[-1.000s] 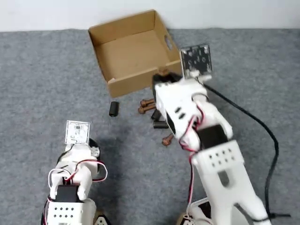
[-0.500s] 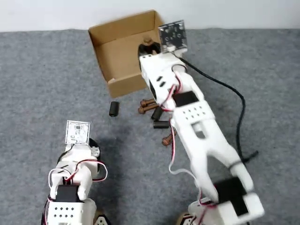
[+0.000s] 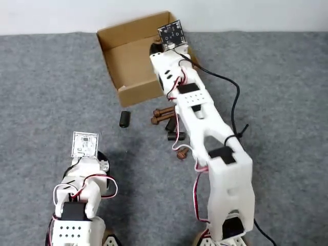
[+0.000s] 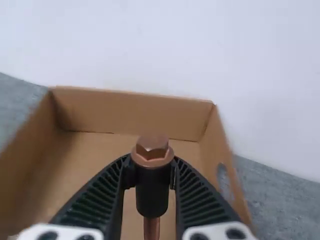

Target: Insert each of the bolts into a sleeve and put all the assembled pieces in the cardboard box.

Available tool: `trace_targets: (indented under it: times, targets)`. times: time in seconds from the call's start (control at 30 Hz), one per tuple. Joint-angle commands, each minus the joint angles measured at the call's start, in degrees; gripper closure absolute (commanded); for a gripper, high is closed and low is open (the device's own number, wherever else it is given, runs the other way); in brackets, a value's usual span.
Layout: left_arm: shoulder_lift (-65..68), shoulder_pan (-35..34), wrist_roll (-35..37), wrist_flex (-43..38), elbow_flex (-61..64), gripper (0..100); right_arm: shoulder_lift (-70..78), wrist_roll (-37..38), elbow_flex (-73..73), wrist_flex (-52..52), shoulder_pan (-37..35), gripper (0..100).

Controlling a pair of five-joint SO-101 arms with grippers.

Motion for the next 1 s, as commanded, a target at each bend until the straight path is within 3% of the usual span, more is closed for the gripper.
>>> trace_targets:
  times: [0.0, 0.3, 0.53, 0.7, 0.83, 0.97]
  targets:
    - [0.0, -0.35, -0.53, -0.18, -0.31, 99, 4.97, 2.81, -11.08, -0.13, 2.86, 99.1]
    - [0.0, -0.35, -0.62, -0.18, -0.31, 99, 14.29, 3.87, -26.37, 18.07, 4.18, 98.5]
    - [0.0, -0.35, -0.7, -0.09, -0.31, 99, 17.71, 3.78, -32.7, 28.09, 4.79, 84.7]
    - [0.0, -0.35, -0.7, -0.09, -0.31, 99, 19.03, 3.78, -35.96, 33.8, 6.2, 87.2]
    - [0.0, -0.53, -0.7, -0.09, -0.31, 99, 18.68, 3.78, -37.36, 40.57, 7.34, 98.6]
    - [0.0, -1.93, -0.7, -0.09, -0.31, 99, 17.54, 3.69, -38.51, 46.64, 7.78, 99.0]
